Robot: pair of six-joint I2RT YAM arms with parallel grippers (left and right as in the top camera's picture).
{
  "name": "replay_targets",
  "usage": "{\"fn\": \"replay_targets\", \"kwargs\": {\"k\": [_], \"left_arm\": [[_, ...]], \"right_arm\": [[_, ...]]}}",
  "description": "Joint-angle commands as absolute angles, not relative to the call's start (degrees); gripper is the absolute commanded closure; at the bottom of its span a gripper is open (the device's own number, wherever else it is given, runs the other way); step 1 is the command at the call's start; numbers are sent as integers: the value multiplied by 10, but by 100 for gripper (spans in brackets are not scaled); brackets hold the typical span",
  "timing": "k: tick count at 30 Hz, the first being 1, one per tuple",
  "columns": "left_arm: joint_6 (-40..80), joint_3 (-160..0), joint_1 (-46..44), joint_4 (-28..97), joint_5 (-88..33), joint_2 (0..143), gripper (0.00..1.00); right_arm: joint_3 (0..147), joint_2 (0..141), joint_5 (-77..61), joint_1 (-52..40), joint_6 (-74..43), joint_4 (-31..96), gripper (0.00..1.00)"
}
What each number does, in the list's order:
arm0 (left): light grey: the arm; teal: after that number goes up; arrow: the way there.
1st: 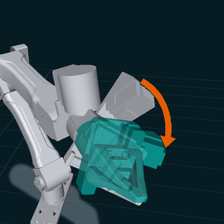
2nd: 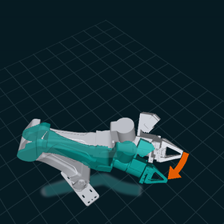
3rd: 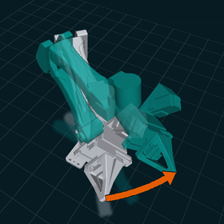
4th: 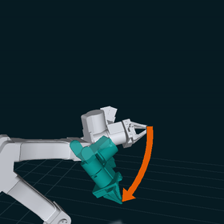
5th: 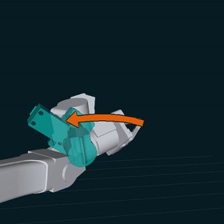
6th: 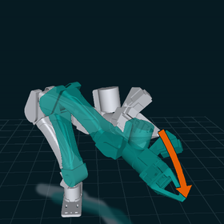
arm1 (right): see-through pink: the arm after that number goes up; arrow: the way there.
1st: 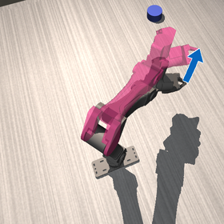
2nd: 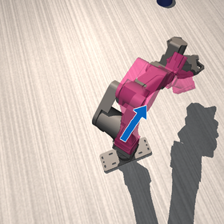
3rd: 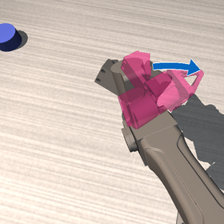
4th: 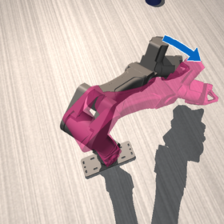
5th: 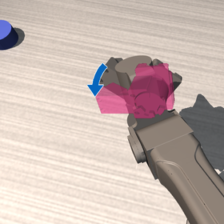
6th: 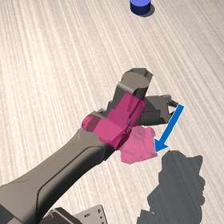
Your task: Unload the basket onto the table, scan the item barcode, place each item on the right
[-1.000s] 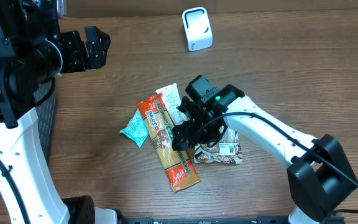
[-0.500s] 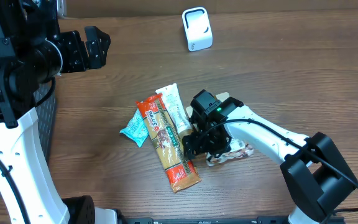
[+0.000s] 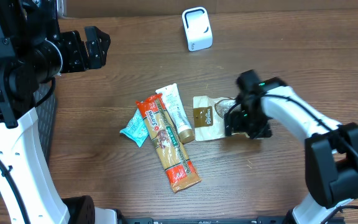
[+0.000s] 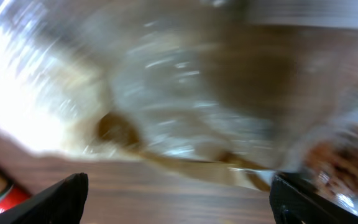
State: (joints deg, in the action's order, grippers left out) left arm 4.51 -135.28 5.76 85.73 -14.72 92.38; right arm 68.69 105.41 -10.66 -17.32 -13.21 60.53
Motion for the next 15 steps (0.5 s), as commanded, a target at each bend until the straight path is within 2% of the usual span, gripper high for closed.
{"fn": "replay_targets", "kwargs": {"k": [1, 9, 15], "left_arm": [[43, -1361, 63, 857, -144, 927, 1], [43, -1361, 63, 857, -144, 927, 0], [43, -1361, 63, 857, -144, 927, 1]], "right_arm": [[712, 1057, -100, -117, -115, 590, 5], [725, 1050, -314, -33, -125, 550, 5], [724, 1023, -316, -46, -234, 549, 7]]}}
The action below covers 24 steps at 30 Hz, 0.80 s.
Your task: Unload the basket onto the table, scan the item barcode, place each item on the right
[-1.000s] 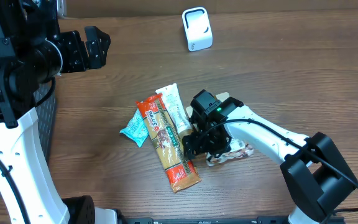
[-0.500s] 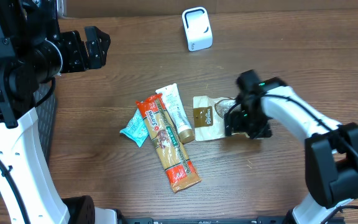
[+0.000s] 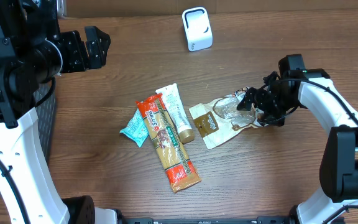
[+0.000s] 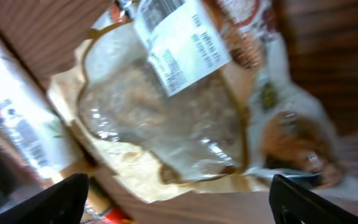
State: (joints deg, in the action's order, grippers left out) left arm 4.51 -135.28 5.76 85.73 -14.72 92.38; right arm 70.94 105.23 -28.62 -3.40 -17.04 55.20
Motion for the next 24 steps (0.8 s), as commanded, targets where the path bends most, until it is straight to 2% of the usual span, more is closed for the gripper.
{"fn": "replay_targets", "kwargs": {"k": [1, 9, 14, 18, 24], "left_arm": [[43, -1361, 63, 857, -144, 927, 1], [43, -1361, 63, 857, -144, 927, 0], [43, -1361, 63, 857, -144, 927, 0], [43, -1361, 63, 857, -144, 927, 0], [43, -1361, 63, 857, -144, 927, 1]], "right_arm": [[724, 1021, -309, -55, -245, 547, 7], [719, 1020, -278, -165, -297, 483, 7], [680, 1021, -215, -239, -360, 328, 7], [658, 1031, -175, -278, -362, 237, 7], [655, 1052, -174, -306, -360, 234, 6]]}}
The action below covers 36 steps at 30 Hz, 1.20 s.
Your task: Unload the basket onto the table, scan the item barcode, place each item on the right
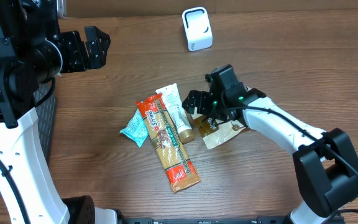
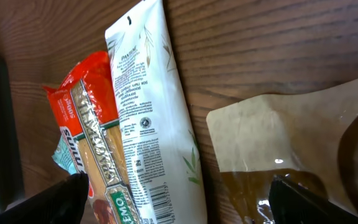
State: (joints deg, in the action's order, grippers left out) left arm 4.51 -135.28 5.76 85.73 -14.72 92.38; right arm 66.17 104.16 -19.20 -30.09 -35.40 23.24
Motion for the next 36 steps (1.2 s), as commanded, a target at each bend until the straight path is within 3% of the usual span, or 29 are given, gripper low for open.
{"fn": "replay_targets", "kwargs": {"k": [1, 18, 23, 31, 36], "left_arm": [[43, -1361, 63, 857, -144, 927, 0], [43, -1361, 63, 857, -144, 927, 0], [43, -1361, 63, 857, -144, 927, 0], [43, -1361, 63, 857, -144, 927, 1], [43, -1361, 63, 857, -144, 927, 1]], "right_arm": [[655, 1053, -174, -306, -360, 245, 6], [689, 1048, -208, -206, -135, 495, 2], [732, 1004, -232, -171, -124, 532, 2], [733, 956, -236, 5, -159, 540, 0], [679, 989, -372, 104, -68, 491, 0]]}}
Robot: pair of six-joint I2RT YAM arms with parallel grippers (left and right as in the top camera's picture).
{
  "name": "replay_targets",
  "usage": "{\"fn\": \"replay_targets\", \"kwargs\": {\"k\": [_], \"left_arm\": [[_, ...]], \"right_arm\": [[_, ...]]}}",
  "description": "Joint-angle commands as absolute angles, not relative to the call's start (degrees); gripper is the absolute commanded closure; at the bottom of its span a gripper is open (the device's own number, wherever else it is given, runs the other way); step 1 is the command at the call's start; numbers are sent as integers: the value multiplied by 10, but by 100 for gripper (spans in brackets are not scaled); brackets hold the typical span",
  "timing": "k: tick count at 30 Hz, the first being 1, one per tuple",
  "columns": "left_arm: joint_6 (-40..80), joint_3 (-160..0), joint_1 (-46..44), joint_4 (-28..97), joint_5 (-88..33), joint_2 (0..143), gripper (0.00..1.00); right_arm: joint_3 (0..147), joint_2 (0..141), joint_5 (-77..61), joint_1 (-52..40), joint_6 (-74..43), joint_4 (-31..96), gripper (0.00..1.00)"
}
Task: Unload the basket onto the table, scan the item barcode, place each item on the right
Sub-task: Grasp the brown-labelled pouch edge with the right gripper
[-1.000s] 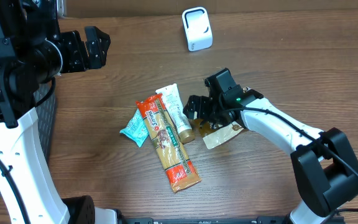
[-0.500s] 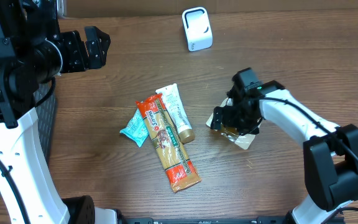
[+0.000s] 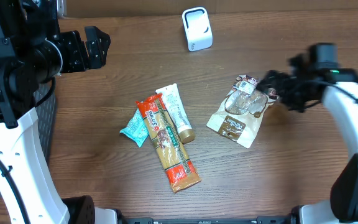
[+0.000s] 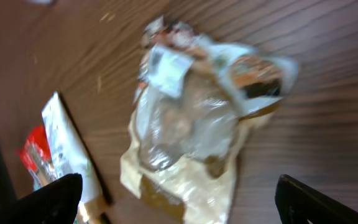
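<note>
A clear and tan snack bag lies flat on the wooden table, its white printed label facing up at the far end. My right gripper hovers just right of the bag's upper corner. In the right wrist view that gripper stands open, fingertips wide apart, with the bag lying ahead and nothing held. The white scanner stands at the back of the table. My left gripper is raised at the far left, open and holding nothing.
A white tube, an orange and tan bar pack and a small teal packet lie together left of the bag. A dark basket sits at the left edge.
My right gripper was over the bag's left end by the white tube and is now to the bag's upper right. The bag lies farther right and turned, clear of the tube.
The right gripper was open low over the bag's right part. Then it stood to the right with the bag slewed diagonally. Then it was over the bag's left end. Now it is on the right again, the bag shifted and turned. The left arm stayed still.
</note>
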State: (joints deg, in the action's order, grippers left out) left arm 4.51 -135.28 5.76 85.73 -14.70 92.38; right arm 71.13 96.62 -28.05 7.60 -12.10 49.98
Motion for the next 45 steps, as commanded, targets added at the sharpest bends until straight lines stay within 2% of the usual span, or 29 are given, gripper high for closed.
{"fn": "replay_targets", "kwargs": {"k": [1, 10, 19, 26, 28, 31, 37, 39, 45], "left_arm": [[43, -1361, 63, 857, -144, 927, 1], [43, -1361, 63, 857, -144, 927, 0], [43, -1361, 63, 857, -144, 927, 1], [43, -1361, 63, 857, -144, 927, 0], [43, -1361, 63, 857, -144, 927, 1], [43, -1361, 63, 857, -144, 927, 0], [43, -1361, 63, 857, -144, 927, 0], [43, -1361, 63, 857, -144, 927, 1], [43, -1361, 63, 857, -144, 927, 0]], "right_arm": [[668, 995, -390, 117, -59, 484, 0], [544, 1023, -481, 142, -65, 322, 1], [456, 1035, -485, 107, -189, 108, 4], [448, 1099, -472, 28, -305, -35, 7], [448, 1123, -463, 7, -347, -79, 12], [448, 1148, -440, -14, -383, -111, 25], [448, 1154, -438, -17, -384, -116, 67], [448, 1154, -439, -17, -384, -116, 73], [448, 1154, -477, -17, -366, -132, 81]]}}
